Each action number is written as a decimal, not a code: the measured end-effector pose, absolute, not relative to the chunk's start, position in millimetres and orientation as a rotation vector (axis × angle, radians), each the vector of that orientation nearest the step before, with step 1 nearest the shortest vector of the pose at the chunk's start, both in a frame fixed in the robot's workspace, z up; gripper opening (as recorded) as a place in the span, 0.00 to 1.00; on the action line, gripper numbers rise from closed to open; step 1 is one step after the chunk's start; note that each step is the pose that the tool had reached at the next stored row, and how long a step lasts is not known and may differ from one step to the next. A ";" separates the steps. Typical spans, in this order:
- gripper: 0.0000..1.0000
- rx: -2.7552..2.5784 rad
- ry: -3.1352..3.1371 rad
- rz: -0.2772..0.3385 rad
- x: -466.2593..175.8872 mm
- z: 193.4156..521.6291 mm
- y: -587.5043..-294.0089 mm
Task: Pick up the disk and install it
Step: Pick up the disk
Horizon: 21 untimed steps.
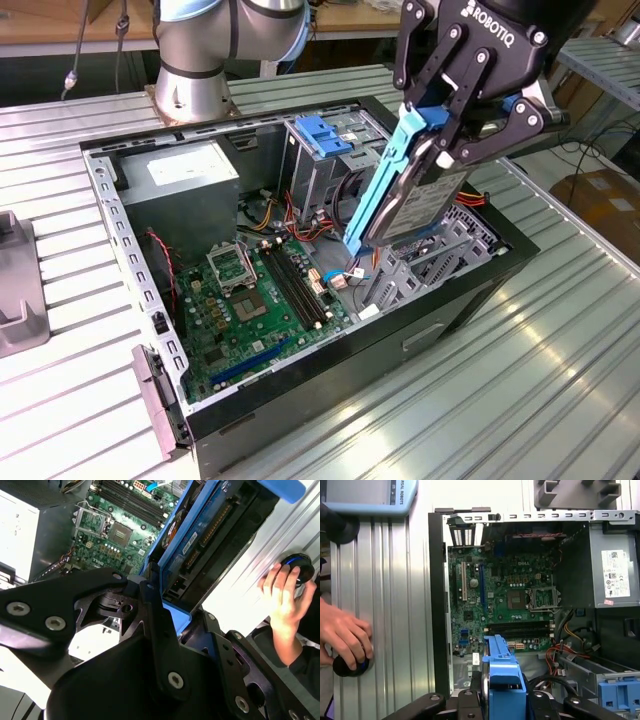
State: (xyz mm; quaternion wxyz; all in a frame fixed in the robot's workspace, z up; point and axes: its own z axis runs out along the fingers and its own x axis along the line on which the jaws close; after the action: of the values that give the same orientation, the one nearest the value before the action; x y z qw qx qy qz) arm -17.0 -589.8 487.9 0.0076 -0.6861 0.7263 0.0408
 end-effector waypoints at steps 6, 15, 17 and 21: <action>0.37 -2.145 2.271 0.128 -10.1 487.6 -591.4; 0.37 -2.145 2.271 0.128 -1.0 486.8 -597.0; 0.37 -2.145 2.271 0.128 5.0 486.4 -598.6; 0.37 -2.145 2.271 0.128 10.3 486.1 -599.6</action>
State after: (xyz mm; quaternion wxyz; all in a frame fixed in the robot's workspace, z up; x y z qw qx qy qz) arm 10.3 -599.6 486.1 0.0073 -0.6861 0.7263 0.0411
